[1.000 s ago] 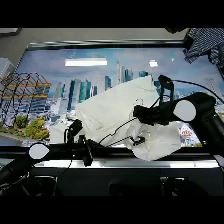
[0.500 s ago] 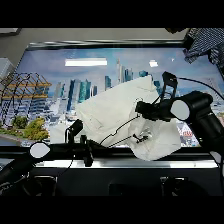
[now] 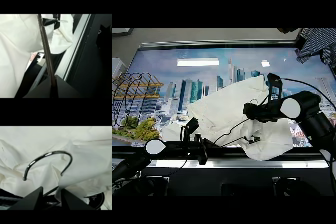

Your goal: Fold the clothes and pants, and hang the long-sleeved shirts on hangers.

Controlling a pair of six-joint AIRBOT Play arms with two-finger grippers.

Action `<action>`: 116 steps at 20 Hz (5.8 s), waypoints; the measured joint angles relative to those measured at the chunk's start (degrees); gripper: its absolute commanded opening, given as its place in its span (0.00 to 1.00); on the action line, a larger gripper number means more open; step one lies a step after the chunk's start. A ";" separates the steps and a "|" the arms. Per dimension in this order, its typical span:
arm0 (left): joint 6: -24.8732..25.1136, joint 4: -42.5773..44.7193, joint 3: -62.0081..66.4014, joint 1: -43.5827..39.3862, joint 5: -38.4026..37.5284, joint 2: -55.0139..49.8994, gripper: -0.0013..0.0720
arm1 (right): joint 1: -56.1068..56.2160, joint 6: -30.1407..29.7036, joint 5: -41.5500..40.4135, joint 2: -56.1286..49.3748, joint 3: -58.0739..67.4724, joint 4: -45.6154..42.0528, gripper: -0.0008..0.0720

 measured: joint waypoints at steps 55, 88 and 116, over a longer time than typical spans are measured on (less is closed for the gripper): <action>-0.15 -0.04 0.28 0.00 -0.15 -0.50 0.04 | -36.68 -111.03 16.41 -28.79 5.25 22.93 0.75; -24.17 -0.07 0.28 10.64 2.58 -0.39 0.94 | -36.65 -109.68 25.86 -21.00 4.70 25.55 0.05; -115.34 56.46 25.09 -19.63 6.38 -18.12 0.83 | -36.57 -94.18 23.45 -4.66 -0.76 28.50 0.05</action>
